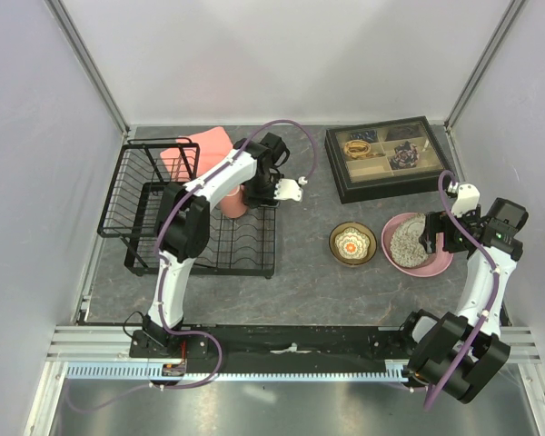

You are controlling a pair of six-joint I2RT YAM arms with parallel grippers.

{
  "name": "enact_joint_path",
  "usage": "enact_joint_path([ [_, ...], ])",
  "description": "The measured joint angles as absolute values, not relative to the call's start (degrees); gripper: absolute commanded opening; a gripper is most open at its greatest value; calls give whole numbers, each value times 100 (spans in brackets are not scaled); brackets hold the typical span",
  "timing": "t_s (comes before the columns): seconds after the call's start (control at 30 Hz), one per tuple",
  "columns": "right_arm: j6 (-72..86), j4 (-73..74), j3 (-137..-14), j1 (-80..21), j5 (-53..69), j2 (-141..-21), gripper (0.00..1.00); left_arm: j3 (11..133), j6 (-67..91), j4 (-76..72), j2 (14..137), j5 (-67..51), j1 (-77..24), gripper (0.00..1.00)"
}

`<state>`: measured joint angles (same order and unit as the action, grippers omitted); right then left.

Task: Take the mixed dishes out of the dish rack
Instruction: Pick up the cup from the dish rack.

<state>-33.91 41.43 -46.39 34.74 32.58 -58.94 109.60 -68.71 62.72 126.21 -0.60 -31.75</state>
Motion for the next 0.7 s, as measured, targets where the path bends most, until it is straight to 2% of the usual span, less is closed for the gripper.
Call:
enact_joint_path([
  [0.3, -3402, 4143, -4637, 3511, 3258, -5894, 95, 11087, -6869, 6272, 12787, -47, -3135, 52],
  [0.7, -3422, 4143, -4633, 3538, 3258, -5894, 95, 11268, -6869, 6272, 12890, -10, -3109, 34],
])
